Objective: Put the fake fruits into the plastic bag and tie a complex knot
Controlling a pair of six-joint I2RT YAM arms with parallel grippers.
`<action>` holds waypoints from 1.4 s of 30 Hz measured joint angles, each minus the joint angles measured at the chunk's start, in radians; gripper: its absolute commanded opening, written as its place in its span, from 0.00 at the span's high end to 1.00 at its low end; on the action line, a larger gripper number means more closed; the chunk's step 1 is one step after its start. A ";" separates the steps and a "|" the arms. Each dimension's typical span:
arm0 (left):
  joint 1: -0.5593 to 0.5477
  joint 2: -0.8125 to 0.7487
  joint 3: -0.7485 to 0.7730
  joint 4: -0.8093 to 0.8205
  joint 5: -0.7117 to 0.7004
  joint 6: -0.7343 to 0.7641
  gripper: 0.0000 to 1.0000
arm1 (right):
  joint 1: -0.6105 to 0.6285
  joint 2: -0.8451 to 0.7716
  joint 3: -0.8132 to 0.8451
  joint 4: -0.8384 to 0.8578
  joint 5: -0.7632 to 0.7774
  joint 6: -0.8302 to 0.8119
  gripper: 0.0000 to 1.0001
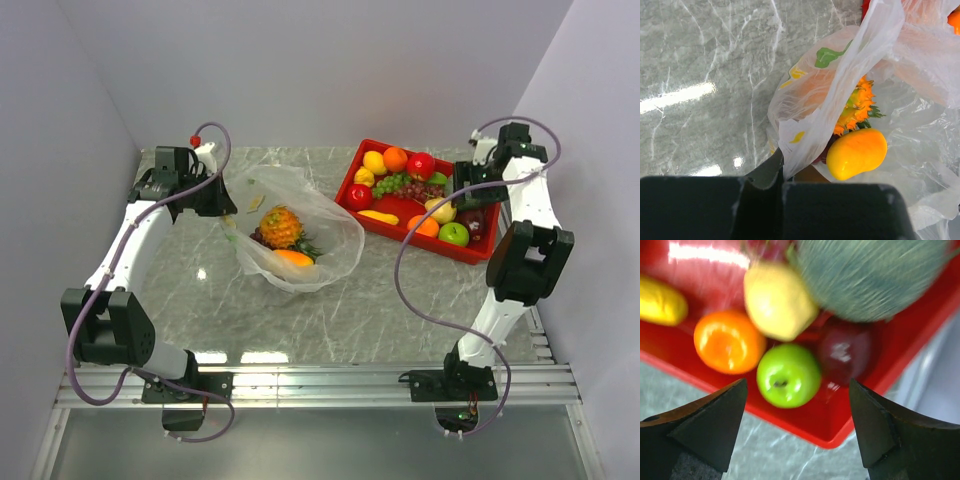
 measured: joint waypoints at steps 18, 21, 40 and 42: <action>0.000 0.026 0.000 -0.003 0.002 0.034 1.00 | 0.098 -0.059 -0.317 0.065 0.173 0.036 0.11; 0.000 0.030 0.000 -0.003 0.002 0.034 1.00 | 0.099 -0.052 -0.329 0.080 0.214 0.043 0.11; 0.000 0.032 0.000 0.001 0.008 0.034 1.00 | 0.104 0.035 -0.329 0.145 0.161 0.093 0.39; 0.000 0.032 0.000 0.001 0.008 0.034 1.00 | 0.104 0.018 -0.328 0.134 0.161 0.093 0.43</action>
